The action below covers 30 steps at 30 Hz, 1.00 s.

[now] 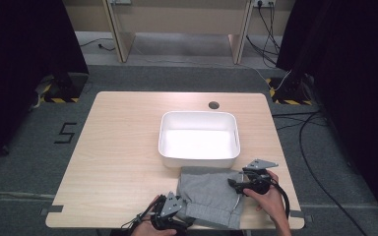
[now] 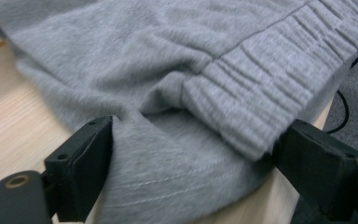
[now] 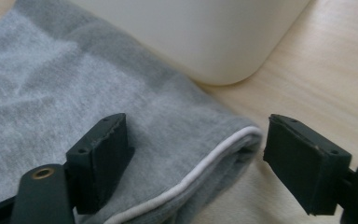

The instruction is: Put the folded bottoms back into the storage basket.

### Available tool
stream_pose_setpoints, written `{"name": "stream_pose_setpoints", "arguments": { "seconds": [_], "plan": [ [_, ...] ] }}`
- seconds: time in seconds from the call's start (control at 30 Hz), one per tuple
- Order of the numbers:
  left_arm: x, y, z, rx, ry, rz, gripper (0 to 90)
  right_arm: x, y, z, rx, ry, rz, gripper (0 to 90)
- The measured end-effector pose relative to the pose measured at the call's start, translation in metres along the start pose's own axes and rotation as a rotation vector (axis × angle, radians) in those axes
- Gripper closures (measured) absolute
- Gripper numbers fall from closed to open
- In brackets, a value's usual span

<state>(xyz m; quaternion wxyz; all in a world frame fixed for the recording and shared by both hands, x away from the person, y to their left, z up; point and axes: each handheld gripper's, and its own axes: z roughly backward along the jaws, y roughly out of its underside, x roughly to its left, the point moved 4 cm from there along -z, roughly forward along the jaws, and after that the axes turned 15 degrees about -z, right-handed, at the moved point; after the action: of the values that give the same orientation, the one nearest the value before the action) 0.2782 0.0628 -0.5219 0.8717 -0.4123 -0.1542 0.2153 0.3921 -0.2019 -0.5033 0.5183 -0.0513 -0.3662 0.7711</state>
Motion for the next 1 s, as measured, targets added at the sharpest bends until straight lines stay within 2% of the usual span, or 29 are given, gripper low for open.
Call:
{"name": "stream_pose_setpoints", "arguments": {
  "seconds": [0.07, 0.23, 0.37, 0.43, 0.47, 0.6, 0.63, 0.73, 0.77, 0.87, 1.0],
  "plan": [
    [-0.001, -0.002, -0.002, 0.006, -0.002, -0.01, 12.3, 0.0, 0.002, -0.003, 0.016, -0.028, 0.007, 27.6],
    [-0.002, -0.005, -0.004, 0.005, -0.005, -0.019, 18.1, 0.002, 0.003, -0.007, 0.019, -0.041, 0.016, 28.4],
    [-0.002, -0.007, -0.003, -0.001, 0.009, -0.021, 29.7, 0.002, 0.004, -0.008, -0.001, -0.078, -0.004, 33.2],
    [-0.002, -0.007, -0.003, -0.008, 0.019, -0.025, 41.5, 0.002, 0.005, -0.008, -0.011, -0.1, -0.005, 38.0],
    [-0.002, -0.008, -0.003, -0.017, 0.022, -0.024, 41.5, 0.002, 0.005, -0.008, -0.011, -0.1, -0.005, 38.0],
    [0.0, -0.007, -0.003, -0.033, 0.038, -0.015, 55.5, 0.004, 0.005, -0.008, -0.012, -0.111, -0.01, 47.0],
    [0.0, -0.007, -0.003, -0.033, 0.04, -0.014, 55.5, 0.004, 0.005, -0.008, -0.012, -0.111, -0.01, 47.0],
    [0.0, -0.007, -0.002, -0.043, 0.049, -0.007, 59.8, 0.006, 0.005, -0.006, -0.026, -0.11, -0.032, 55.0],
    [0.0, -0.007, -0.002, -0.043, 0.047, -0.017, 61.6, 0.007, 0.006, -0.004, -0.039, -0.102, -0.021, 59.0],
    [0.0, -0.008, 0.0, -0.044, 0.052, -0.026, 62.8, 0.01, 0.006, -0.001, -0.051, -0.096, -0.019, 63.6],
    [-0.001, -0.007, 0.004, -0.052, 0.059, -0.031, 64.2, 0.014, 0.006, 0.003, -0.072, -0.102, -0.009, 66.9]
  ]
}}
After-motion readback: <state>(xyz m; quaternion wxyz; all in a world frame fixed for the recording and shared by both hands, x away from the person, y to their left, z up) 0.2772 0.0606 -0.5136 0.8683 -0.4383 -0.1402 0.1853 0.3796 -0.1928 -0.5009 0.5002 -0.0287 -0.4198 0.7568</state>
